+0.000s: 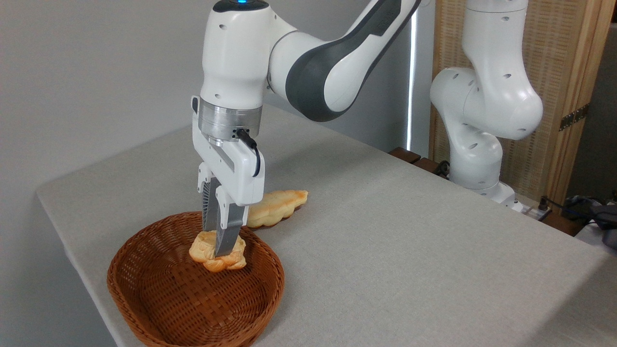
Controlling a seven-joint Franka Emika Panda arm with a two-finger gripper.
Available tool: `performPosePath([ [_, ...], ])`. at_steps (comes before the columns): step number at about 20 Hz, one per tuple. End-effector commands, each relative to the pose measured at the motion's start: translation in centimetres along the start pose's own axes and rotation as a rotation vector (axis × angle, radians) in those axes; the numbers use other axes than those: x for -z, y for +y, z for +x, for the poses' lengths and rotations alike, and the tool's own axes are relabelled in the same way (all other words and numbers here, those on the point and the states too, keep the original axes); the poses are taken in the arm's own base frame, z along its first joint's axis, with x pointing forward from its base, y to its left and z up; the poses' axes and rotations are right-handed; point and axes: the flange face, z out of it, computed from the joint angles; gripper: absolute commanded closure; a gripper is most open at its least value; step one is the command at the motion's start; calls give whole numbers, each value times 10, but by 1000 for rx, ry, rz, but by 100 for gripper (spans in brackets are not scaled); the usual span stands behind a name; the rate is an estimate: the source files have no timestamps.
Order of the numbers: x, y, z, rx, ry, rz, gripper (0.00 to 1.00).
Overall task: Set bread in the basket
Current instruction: 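Lift the gripped bread piece and carry it over the wicker basket, then open the gripper to drop the bread into the basket, then raise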
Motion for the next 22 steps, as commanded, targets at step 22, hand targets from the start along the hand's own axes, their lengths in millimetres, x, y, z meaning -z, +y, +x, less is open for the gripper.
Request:
performPosePath([
  [22, 58, 21, -3, 206, -46, -75, 0],
])
